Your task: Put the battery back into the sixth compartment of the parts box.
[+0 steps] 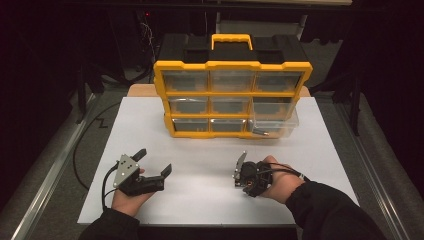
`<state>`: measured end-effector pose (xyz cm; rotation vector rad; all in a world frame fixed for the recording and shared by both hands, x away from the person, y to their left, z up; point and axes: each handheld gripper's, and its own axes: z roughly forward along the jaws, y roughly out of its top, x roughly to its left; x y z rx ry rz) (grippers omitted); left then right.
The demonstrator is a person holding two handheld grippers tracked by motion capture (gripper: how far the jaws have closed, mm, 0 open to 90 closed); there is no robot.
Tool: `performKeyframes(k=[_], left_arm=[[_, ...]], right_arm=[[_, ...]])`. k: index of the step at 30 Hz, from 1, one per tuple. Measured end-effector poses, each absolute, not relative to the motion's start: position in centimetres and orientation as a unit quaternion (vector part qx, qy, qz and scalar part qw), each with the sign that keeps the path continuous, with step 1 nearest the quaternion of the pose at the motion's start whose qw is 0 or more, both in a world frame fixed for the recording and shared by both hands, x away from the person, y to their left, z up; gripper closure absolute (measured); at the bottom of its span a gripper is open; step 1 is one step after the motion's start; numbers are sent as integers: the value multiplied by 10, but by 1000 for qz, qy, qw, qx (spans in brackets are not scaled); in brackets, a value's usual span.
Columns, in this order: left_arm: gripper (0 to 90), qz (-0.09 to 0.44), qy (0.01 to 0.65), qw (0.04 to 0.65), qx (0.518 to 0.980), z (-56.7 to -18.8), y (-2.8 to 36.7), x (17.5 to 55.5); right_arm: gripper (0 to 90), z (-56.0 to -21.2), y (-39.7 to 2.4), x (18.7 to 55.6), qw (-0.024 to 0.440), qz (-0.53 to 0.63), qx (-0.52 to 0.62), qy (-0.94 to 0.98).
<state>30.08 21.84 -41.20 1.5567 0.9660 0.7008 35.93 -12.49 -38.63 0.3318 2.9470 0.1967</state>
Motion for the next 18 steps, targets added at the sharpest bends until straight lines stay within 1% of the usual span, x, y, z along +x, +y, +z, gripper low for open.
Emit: performKeyframes(k=[2, 4, 8, 14, 18], left_arm=[[6, 299, 411, 554, 659, -412, 219, 301], [6, 299, 411, 554, 659, -412, 219, 301], [6, 297, 409, 556, 659, -412, 219, 301], [6, 297, 409, 557, 659, -412, 219, 301], [6, 297, 409, 558, 658, -412, 219, 301]], right_arm=[[616, -387, -124, 359, 85, 64, 108, 988], [644, -389, -124, 360, 81, 65, 109, 989], [673, -390, -123, 359, 76, 58, 100, 990], [707, -392, -121, 358, 70, 56, 95, 991], [712, -394, -121, 357, 66, 52, 97, 992]])
